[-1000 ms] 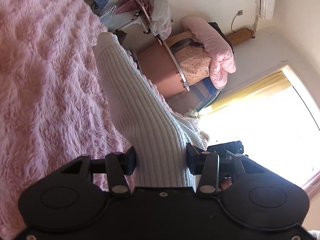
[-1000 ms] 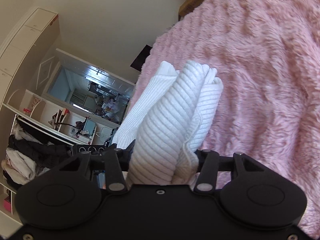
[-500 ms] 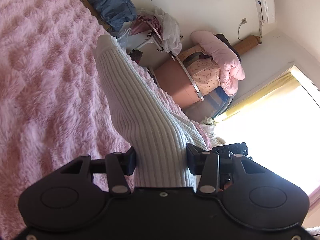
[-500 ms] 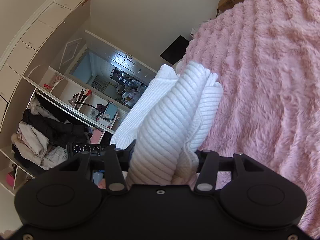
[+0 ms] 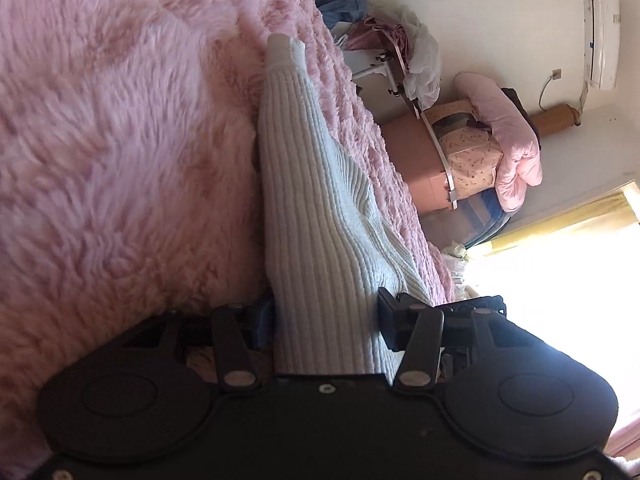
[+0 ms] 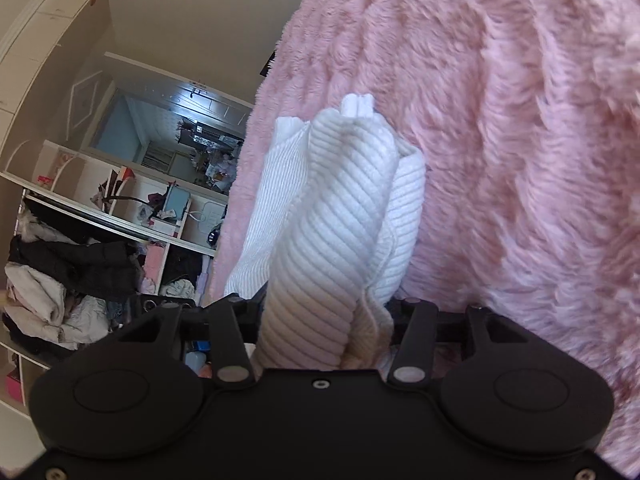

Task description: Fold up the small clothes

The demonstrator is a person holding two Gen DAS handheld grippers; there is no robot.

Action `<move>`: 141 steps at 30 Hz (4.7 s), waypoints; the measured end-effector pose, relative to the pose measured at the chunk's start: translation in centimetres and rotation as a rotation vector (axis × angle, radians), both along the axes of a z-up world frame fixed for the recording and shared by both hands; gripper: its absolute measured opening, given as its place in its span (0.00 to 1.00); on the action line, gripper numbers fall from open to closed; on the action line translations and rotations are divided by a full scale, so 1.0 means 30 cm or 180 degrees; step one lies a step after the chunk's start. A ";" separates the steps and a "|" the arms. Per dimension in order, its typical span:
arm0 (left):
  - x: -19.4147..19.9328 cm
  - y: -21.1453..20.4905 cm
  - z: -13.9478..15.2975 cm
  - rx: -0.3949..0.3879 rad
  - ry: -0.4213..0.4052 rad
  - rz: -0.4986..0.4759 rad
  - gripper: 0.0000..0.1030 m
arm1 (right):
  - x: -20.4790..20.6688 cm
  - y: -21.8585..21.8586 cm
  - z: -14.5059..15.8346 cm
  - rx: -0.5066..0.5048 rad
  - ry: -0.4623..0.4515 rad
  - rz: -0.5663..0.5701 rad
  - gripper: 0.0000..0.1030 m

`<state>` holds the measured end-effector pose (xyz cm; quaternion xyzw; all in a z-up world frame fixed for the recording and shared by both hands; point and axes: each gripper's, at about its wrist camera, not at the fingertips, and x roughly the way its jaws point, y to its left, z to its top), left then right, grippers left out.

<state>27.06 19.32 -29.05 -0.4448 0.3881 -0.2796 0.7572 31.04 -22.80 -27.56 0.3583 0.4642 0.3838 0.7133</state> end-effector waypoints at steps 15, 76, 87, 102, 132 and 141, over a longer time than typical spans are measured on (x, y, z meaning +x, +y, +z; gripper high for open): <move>-0.289 -0.043 0.410 0.0819 -0.0638 0.0140 0.51 | -0.189 -0.149 0.323 -0.0478 -0.0793 -0.0453 0.52; -0.441 -0.370 0.280 0.1828 -0.0284 0.0307 0.54 | -0.558 0.263 0.347 -0.2145 -0.2692 0.0808 0.24; -0.446 -0.382 0.257 0.1933 -0.0237 0.0279 0.54 | -0.486 0.178 0.231 -0.2281 -0.1786 0.0417 0.25; -0.700 -0.457 0.611 0.2825 0.0032 0.0831 0.55 | -0.821 0.222 0.571 -0.2778 -0.1735 -0.0704 0.55; -0.930 -0.547 0.701 0.3262 0.0257 0.0946 0.59 | -1.032 0.286 0.596 -0.3012 -0.1426 -0.0672 0.66; -0.913 -0.545 0.686 0.3285 0.0291 0.0906 0.60 | -1.026 0.292 0.587 -0.3016 -0.1408 -0.0651 0.66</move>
